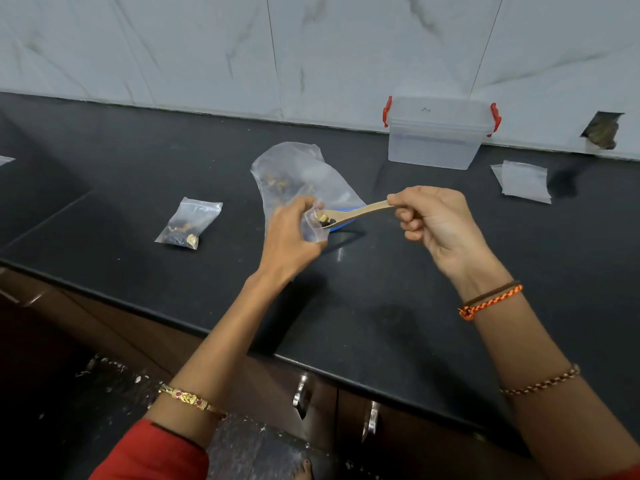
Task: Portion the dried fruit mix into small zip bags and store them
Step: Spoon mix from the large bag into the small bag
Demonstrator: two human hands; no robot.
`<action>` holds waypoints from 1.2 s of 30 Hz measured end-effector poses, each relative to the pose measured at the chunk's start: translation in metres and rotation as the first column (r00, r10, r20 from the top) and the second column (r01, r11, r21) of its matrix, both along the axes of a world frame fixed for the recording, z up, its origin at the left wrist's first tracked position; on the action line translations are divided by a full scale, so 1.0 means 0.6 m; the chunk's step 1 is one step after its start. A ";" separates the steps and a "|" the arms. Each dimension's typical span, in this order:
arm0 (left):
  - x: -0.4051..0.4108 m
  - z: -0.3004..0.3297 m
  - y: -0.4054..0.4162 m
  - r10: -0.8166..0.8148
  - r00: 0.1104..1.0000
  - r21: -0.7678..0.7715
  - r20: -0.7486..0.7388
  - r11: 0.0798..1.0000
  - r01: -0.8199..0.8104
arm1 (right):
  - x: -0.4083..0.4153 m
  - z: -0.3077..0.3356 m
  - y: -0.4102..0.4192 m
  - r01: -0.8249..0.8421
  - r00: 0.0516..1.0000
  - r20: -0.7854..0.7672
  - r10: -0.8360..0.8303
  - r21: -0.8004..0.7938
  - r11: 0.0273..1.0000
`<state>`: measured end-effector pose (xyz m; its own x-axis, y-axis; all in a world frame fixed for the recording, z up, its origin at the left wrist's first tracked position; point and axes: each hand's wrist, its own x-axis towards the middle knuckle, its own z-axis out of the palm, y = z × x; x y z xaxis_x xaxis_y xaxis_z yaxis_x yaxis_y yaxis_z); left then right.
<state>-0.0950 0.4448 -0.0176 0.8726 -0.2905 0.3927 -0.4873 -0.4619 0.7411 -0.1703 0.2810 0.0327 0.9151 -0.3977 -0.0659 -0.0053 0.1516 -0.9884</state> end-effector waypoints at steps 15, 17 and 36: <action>0.010 -0.002 0.002 -0.039 0.987 -0.091 -0.153 0.995 0.025 | 0.018 -0.024 0.031 0.478 0.797 0.528 0.293 -0.848 0.230; 0.016 0.000 0.006 -0.034 0.987 -0.114 -0.156 0.993 0.016 | 0.020 -0.031 0.017 0.588 0.719 0.578 0.387 -0.802 0.105; 0.062 -0.033 0.015 0.257 0.959 0.289 0.117 0.915 -0.281 | 0.002 -0.082 -0.018 0.237 0.961 -0.176 -0.213 0.135 0.962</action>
<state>-0.0579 0.4540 -0.0376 0.9059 -0.1632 0.3908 -0.3617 -0.7780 0.5136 -0.1692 0.2704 -0.0167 0.7759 -0.5658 -0.2791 -0.1082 0.3164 -0.9424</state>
